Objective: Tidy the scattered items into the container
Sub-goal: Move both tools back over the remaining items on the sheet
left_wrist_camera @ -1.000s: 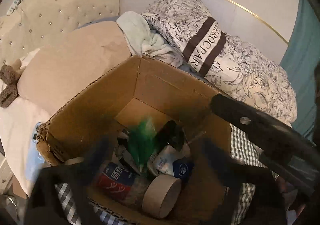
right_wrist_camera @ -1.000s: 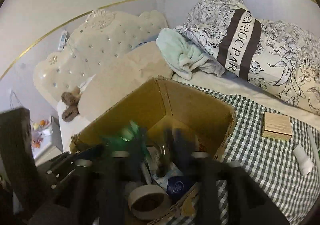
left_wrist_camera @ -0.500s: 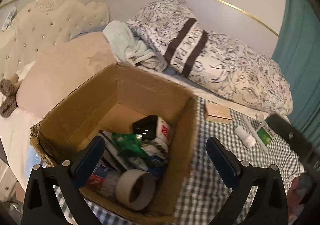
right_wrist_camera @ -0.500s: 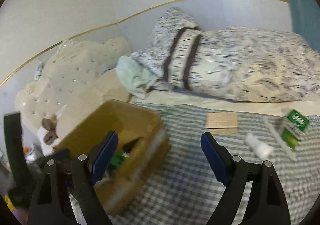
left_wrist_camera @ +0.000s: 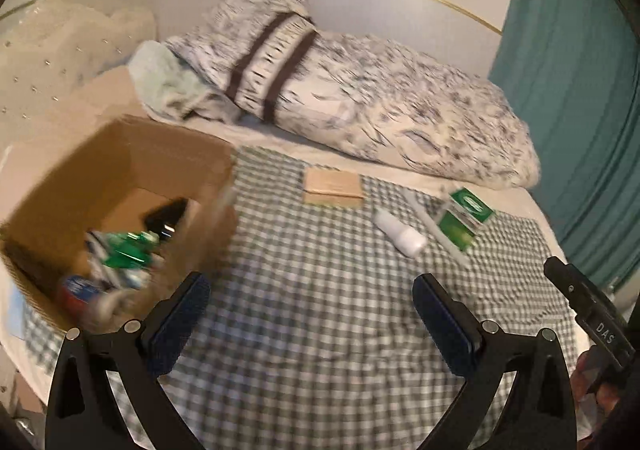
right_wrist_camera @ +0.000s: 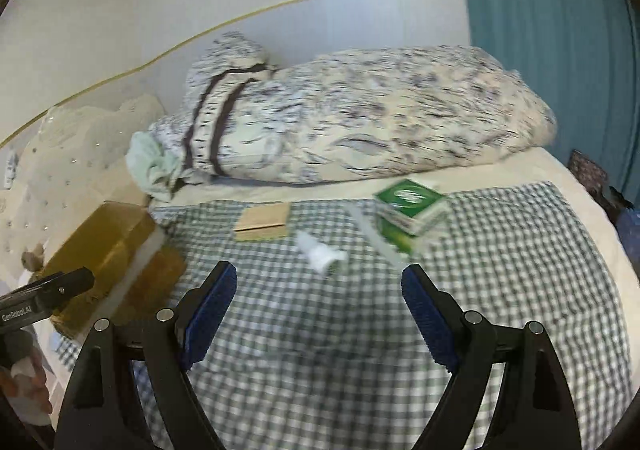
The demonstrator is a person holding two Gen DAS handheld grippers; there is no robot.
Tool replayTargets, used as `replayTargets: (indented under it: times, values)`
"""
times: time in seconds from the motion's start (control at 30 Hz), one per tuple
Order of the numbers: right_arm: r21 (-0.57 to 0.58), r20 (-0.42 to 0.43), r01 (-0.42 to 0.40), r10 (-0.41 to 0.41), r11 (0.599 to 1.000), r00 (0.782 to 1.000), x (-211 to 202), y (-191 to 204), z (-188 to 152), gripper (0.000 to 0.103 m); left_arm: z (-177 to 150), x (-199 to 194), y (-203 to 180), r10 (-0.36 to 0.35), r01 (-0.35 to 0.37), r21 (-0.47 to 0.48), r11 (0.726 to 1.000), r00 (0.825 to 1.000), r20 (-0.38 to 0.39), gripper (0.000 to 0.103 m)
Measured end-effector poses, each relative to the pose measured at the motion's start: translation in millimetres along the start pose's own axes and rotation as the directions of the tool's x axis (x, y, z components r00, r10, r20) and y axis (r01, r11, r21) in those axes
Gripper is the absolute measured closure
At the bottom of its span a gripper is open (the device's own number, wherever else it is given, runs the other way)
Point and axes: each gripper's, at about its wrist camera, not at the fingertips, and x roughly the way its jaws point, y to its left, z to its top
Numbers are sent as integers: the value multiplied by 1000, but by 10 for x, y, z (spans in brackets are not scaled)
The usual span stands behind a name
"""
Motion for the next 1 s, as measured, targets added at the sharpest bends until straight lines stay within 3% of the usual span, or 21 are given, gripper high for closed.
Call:
replayTargets:
  times: [0.2, 0.47, 0.7, 0.87, 1.0]
  values:
    - [27, -26, 61, -60, 998, 998, 158, -391, -41, 18, -97, 414, -363, -15, 19, 39, 999, 996, -93, 0]
    - [49, -74, 91, -87, 995, 993, 637, -700, -109, 18, 90, 1128, -637, -40, 44, 16, 999, 982, -186, 0]
    - [21, -126, 104, -101, 994, 987, 1160, -762, -142, 18, 204, 1875, -906, -80, 81, -9, 997, 963, -257, 0]
    - [-67, -158, 112, -122, 991, 980, 1513, -729, -169, 18, 315, 2285, -1071, -106, 99, -40, 994, 952, -288, 0]
    - [-68, -195, 106, -117, 992, 974, 1809, -796, -204, 18, 360, 2626, -1171, -89, 84, -28, 996, 944, -317, 0]
